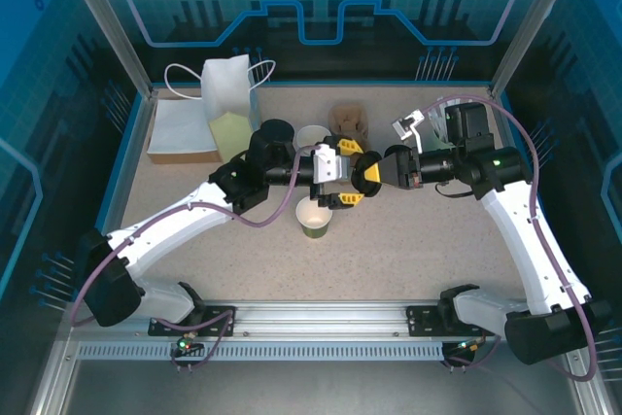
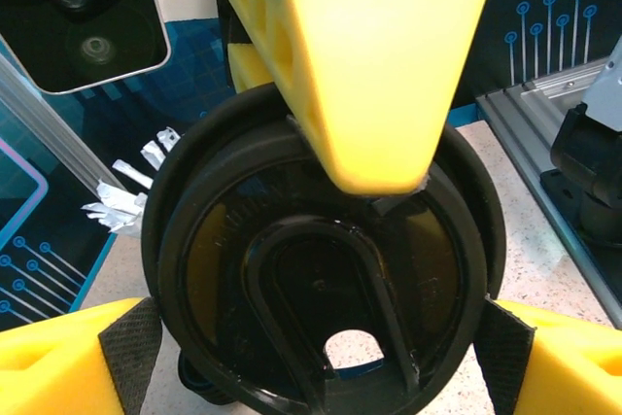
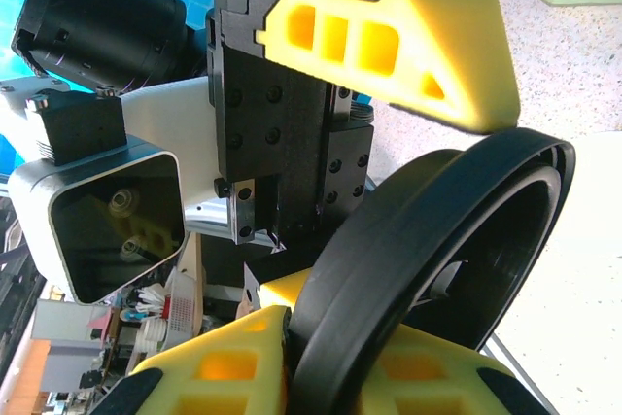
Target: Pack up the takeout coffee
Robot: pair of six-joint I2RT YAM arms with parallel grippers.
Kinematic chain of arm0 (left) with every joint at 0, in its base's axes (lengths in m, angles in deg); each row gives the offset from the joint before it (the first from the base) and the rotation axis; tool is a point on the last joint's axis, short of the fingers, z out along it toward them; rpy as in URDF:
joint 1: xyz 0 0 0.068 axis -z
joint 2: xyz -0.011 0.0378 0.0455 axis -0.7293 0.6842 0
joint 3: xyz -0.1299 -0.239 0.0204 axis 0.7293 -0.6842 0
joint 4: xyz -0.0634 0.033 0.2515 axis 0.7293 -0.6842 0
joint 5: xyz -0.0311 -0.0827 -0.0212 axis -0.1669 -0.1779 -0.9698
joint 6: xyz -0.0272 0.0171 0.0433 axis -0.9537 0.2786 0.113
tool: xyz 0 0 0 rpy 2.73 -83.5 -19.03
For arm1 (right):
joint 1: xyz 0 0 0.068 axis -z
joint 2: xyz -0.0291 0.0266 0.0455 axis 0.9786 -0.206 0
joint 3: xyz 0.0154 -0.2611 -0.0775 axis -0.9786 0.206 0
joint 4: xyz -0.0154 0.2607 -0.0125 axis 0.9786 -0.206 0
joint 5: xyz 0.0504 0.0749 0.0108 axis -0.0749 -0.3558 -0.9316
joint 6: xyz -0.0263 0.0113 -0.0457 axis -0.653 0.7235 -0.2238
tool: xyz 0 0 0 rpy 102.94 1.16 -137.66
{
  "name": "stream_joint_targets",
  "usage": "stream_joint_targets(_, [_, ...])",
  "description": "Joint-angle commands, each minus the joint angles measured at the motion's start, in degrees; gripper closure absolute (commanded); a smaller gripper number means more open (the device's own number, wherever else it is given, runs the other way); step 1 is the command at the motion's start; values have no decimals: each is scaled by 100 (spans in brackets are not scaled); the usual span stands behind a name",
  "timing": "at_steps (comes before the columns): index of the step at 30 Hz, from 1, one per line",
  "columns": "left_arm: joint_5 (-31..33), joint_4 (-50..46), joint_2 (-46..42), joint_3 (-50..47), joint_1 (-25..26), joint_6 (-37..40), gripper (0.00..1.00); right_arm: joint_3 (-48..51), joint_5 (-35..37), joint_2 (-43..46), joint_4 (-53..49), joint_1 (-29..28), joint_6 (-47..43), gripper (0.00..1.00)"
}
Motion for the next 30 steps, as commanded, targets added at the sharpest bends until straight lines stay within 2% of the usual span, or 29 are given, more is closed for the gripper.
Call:
stream_joint_targets(1, [-379,102,63,200,-28,-53,15,14,-166,1,-116,-10,-169,82])
stream_joint_targets(17, [-523,199,127,304,-23,-140,20,23,-7,-108,-141,-170,-244,82])
stream_joint_targets(30, [-324,186,217,306,-23,-123,22,109,-151,-82,232,-338,63,81])
